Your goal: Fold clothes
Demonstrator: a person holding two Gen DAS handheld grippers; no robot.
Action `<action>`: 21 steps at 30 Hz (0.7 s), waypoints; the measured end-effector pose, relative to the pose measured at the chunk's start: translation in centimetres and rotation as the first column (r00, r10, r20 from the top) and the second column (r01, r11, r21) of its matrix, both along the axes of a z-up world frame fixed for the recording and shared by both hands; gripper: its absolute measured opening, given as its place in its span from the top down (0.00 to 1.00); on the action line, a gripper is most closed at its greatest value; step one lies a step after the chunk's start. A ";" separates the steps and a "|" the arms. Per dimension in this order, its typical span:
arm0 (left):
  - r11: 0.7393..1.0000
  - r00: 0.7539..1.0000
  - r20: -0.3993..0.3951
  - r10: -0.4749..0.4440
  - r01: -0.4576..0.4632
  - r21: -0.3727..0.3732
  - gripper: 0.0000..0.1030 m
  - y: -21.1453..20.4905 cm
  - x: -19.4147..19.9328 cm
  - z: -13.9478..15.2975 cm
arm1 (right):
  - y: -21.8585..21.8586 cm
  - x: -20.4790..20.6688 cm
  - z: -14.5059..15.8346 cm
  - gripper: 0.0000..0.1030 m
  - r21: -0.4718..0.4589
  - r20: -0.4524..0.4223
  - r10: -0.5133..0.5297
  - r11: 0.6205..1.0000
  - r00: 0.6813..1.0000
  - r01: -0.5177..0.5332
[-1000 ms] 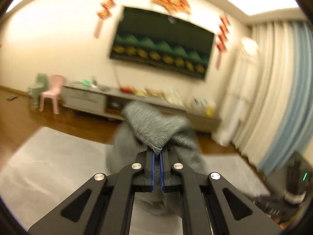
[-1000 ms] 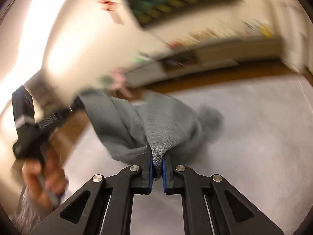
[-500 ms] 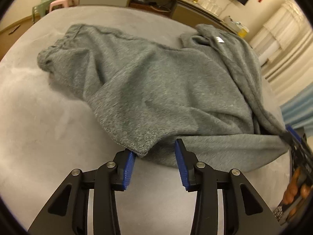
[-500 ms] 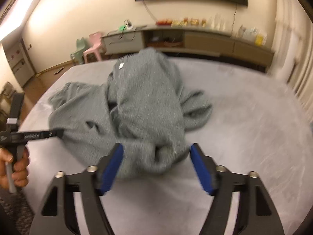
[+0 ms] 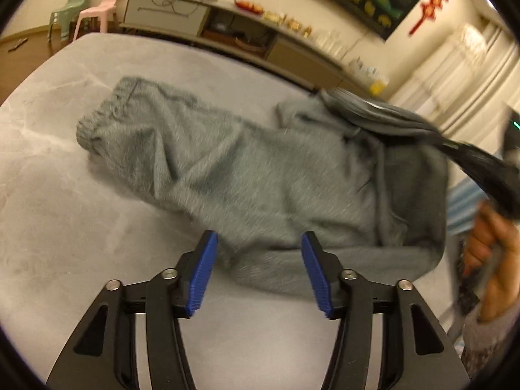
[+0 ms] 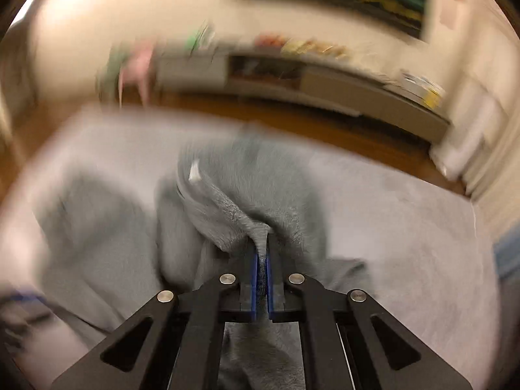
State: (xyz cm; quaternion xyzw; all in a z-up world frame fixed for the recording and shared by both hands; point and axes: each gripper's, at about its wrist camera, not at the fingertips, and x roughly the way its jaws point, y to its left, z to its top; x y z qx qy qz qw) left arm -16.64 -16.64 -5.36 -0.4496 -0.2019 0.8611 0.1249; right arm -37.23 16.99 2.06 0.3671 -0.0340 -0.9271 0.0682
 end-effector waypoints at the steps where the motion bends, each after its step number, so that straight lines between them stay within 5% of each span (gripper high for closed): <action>1: 1.000 1.000 -0.015 0.001 -0.001 0.025 0.37 0.0 0.3 0.4 | 1.1 2.5 2.2 0.96 -0.085 -0.049 0.006 0.996 0.999 -0.011; 3: 0.996 0.999 -0.036 -0.009 0.013 0.091 0.33 0.5 0.8 0.8 | 2.5 8.8 5.5 0.96 -0.178 -0.159 0.058 0.980 0.986 -0.086; 5: 0.985 0.998 -0.052 -0.037 0.046 0.166 0.25 1.6 1.0 0.9 | 2.4 12.5 5.2 0.96 -0.154 -0.160 0.114 0.978 0.981 -0.139; 10: 0.940 0.988 -0.015 -0.152 0.149 0.306 0.21 5.9 1.5 -0.9 | 1.3 15.2 -4.0 0.95 -0.074 0.019 0.134 0.988 0.991 -0.132; 15: 0.933 0.981 0.077 -0.179 0.145 0.330 0.21 9.4 1.2 -3.9 | 2.6 16.6 -11.7 0.95 -0.220 0.140 0.129 0.971 0.982 -0.096; 21: 0.914 0.978 0.118 -0.173 0.115 0.390 0.21 11.9 -2.6 -4.6 | 0.7 17.4 -11.3 0.95 -0.341 0.080 0.287 0.908 0.955 -0.244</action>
